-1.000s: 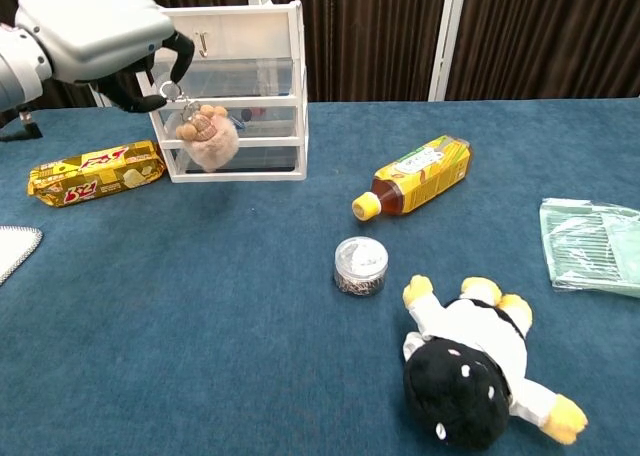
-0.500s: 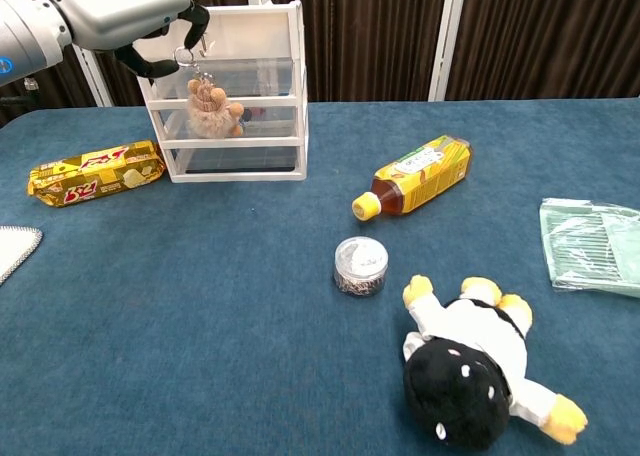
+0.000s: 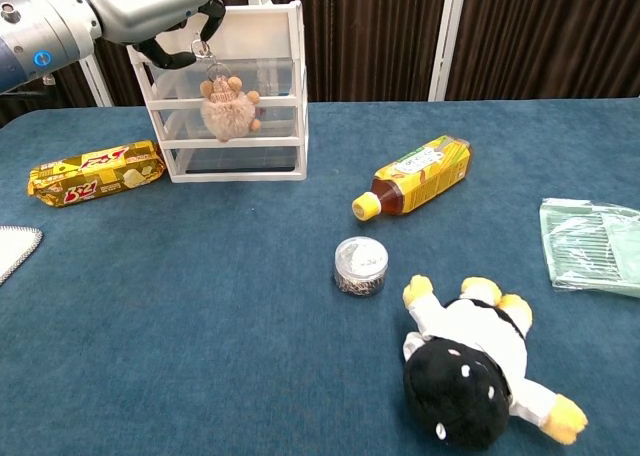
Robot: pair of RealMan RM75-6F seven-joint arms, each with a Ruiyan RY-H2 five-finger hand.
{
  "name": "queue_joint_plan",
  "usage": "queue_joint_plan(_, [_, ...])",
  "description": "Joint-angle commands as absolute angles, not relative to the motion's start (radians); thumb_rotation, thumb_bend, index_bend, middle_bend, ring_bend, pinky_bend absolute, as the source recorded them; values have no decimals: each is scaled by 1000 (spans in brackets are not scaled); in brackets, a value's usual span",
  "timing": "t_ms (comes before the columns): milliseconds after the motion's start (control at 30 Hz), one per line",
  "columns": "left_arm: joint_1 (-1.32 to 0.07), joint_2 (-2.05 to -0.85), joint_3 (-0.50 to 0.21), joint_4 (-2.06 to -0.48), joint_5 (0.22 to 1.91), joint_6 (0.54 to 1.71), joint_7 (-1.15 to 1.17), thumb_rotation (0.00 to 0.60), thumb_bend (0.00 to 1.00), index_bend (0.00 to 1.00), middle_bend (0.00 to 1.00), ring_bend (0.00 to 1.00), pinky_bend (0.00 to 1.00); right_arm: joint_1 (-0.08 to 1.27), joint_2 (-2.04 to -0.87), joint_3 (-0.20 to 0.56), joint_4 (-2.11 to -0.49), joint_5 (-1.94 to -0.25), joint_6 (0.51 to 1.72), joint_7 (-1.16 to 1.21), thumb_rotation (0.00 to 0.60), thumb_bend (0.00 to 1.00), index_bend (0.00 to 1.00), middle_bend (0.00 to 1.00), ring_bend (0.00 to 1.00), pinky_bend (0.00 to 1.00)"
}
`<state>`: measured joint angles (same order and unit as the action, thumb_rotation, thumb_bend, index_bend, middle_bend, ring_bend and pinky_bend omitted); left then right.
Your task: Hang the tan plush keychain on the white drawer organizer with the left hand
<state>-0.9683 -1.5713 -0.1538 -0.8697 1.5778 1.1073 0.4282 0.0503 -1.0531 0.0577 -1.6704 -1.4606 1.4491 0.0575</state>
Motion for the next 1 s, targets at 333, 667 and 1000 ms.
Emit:
queue_joint_plan(333, [-982,-1608,-145,-817,1576,1108,401,600,348,512,1000,879,765,50,-1051,58,-1673,-1461,1450,59,600,2,0,0,0,0])
queue_joint_plan(667, [-977,-1601,-128,-813,1586,1125,399,600,345,512,1000,877,765,48,-1050,58,-1674,-1466,1455,64,600,2,0,0,0,0])
queue_joint_plan(1000, [-982,-1592,-130,-827,1577,1120,418,600,346,512,1000,878,764,48,-1049,60,-1673,-1467,1458,72,600,2,0,0,0,0])
